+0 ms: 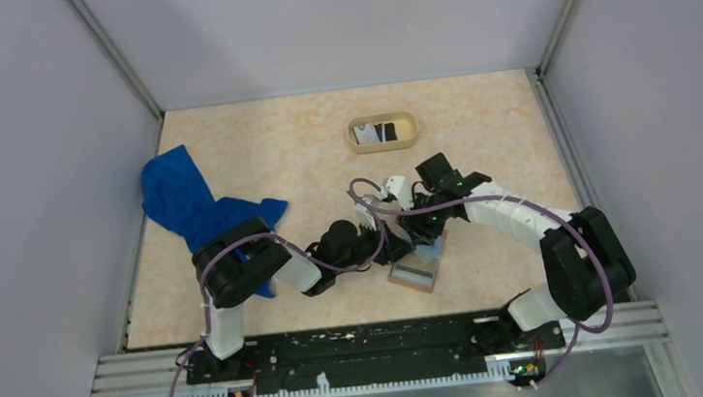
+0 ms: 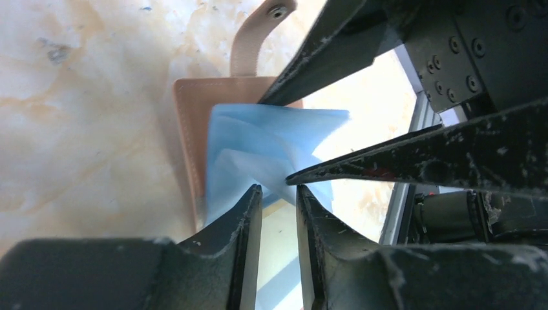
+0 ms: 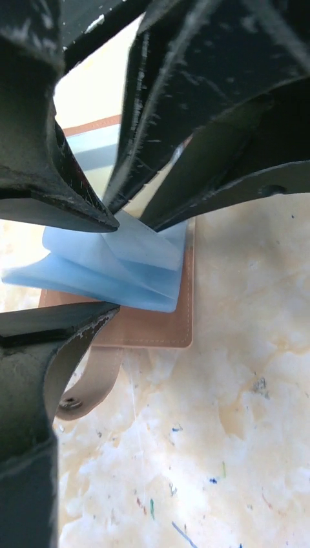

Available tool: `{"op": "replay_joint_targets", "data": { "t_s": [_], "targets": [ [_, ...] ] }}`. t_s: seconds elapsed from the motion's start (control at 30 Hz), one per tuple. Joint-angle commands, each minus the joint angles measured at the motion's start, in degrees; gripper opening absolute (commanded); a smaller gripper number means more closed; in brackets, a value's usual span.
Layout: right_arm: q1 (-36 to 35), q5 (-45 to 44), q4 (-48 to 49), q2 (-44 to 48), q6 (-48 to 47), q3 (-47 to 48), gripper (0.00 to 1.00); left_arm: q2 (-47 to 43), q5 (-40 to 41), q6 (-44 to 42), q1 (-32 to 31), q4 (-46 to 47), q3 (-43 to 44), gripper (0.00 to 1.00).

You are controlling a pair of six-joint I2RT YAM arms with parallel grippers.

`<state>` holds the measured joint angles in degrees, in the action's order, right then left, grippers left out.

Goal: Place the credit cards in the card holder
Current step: Open the card holder at the center of the board.

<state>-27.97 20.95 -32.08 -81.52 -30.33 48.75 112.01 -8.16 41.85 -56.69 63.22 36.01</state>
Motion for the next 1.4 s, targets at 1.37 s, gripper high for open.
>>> {"op": "replay_joint_targets", "data": {
  "t_s": [1.37],
  "targets": [
    [7.49, 10.08, -0.62, 6.92, -5.00, 0.63, 0.73, 7.18, -10.38, 11.08, 7.37, 16.64, 2.78, 0.47]
  ]
}}
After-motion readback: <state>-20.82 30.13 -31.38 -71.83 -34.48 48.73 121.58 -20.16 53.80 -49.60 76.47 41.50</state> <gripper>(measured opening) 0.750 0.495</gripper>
